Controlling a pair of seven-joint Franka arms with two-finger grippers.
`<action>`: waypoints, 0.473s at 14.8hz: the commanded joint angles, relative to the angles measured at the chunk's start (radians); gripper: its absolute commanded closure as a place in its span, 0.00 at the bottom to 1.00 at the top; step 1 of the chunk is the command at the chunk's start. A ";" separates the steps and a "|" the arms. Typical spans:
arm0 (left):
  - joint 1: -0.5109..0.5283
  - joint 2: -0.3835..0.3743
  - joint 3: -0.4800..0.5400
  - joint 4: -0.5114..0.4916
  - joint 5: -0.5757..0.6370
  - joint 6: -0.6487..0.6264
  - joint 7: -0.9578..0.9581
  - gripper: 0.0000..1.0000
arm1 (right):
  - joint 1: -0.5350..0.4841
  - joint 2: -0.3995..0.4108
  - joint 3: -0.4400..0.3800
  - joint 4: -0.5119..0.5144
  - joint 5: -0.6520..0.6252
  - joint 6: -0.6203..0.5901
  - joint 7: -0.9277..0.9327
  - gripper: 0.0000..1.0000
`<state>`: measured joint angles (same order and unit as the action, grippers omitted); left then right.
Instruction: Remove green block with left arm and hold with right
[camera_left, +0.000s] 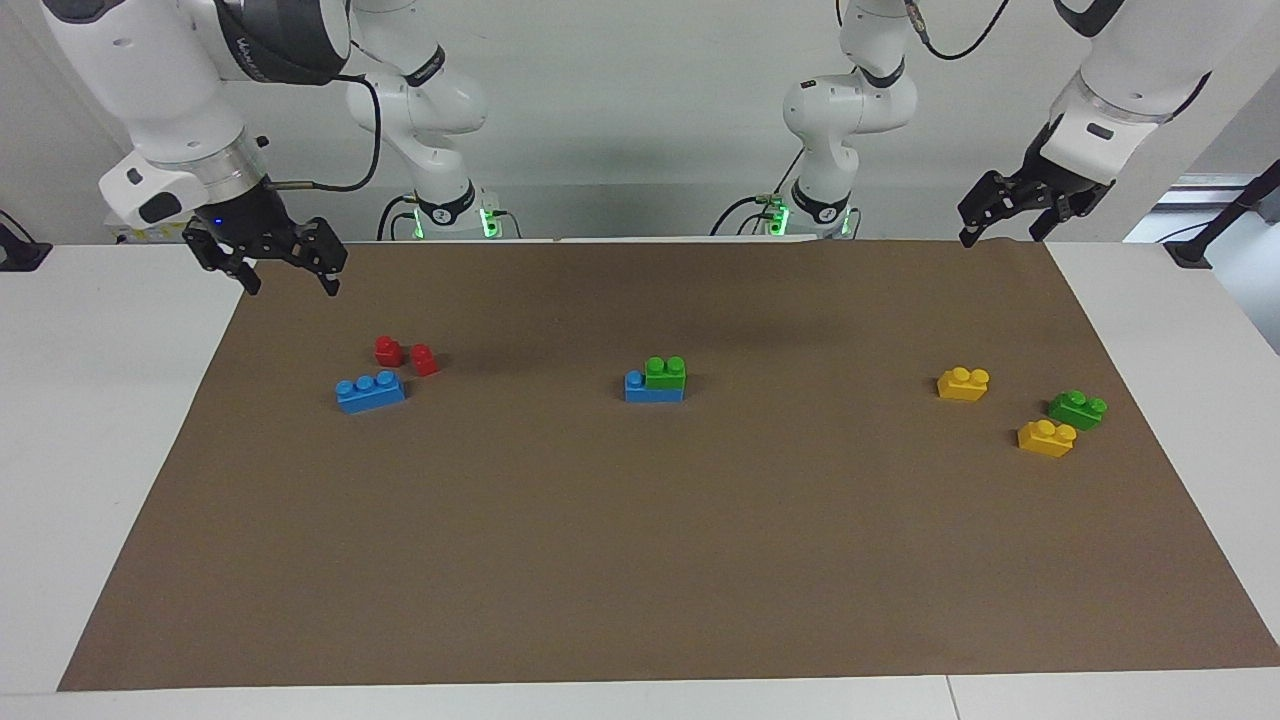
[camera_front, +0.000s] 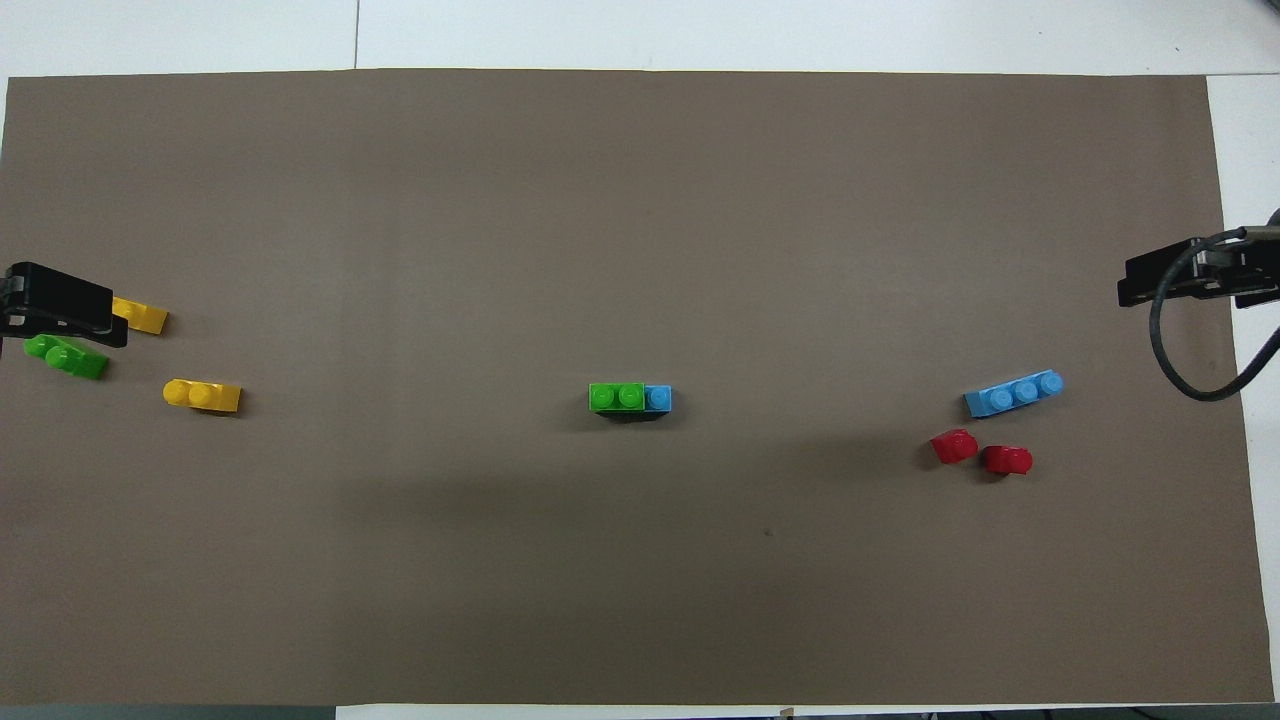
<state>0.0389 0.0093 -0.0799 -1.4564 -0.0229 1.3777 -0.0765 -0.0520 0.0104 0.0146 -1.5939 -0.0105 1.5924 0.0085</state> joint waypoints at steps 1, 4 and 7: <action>-0.002 -0.031 0.009 -0.032 -0.005 0.000 0.003 0.00 | -0.011 0.000 0.008 0.002 -0.016 0.011 0.005 0.00; -0.002 -0.031 0.009 -0.032 -0.005 0.000 0.003 0.00 | -0.009 0.000 0.008 0.002 -0.013 0.011 0.007 0.00; -0.011 -0.031 0.009 -0.032 -0.005 -0.002 0.000 0.00 | -0.009 0.000 0.008 0.002 -0.011 0.011 0.008 0.00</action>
<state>0.0379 0.0092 -0.0785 -1.4564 -0.0229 1.3777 -0.0765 -0.0520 0.0105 0.0147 -1.5939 -0.0105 1.5924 0.0085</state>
